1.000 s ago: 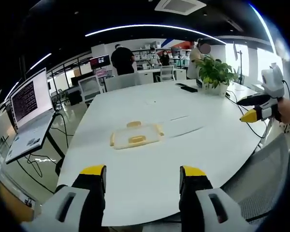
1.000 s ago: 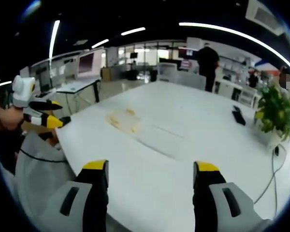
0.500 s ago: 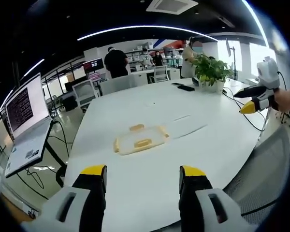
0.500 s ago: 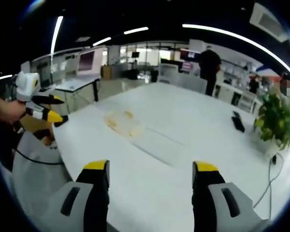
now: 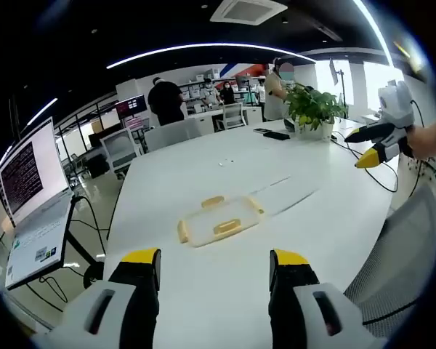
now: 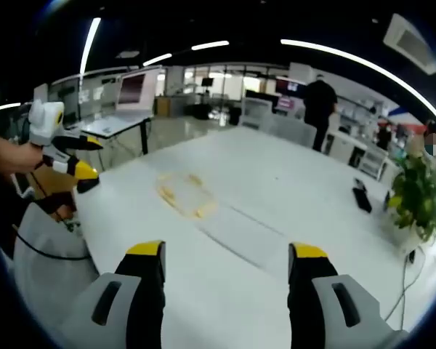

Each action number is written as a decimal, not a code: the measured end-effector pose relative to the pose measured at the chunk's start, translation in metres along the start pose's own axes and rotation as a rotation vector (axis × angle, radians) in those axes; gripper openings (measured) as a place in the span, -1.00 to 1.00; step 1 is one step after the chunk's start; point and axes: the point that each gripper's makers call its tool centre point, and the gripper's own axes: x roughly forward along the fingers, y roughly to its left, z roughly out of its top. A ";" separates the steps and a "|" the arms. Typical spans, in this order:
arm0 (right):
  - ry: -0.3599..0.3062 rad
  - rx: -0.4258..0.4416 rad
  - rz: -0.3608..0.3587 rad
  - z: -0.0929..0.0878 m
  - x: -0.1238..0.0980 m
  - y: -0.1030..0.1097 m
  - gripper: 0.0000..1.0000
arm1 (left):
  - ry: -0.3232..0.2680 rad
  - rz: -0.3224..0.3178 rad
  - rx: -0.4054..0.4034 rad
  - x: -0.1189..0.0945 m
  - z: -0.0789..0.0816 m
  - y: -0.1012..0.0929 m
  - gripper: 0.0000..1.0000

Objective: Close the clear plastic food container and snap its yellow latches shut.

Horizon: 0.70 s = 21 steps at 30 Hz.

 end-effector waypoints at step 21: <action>0.037 -0.107 0.129 0.031 0.057 0.025 0.31 | -0.001 -0.123 0.090 0.034 0.007 0.034 0.13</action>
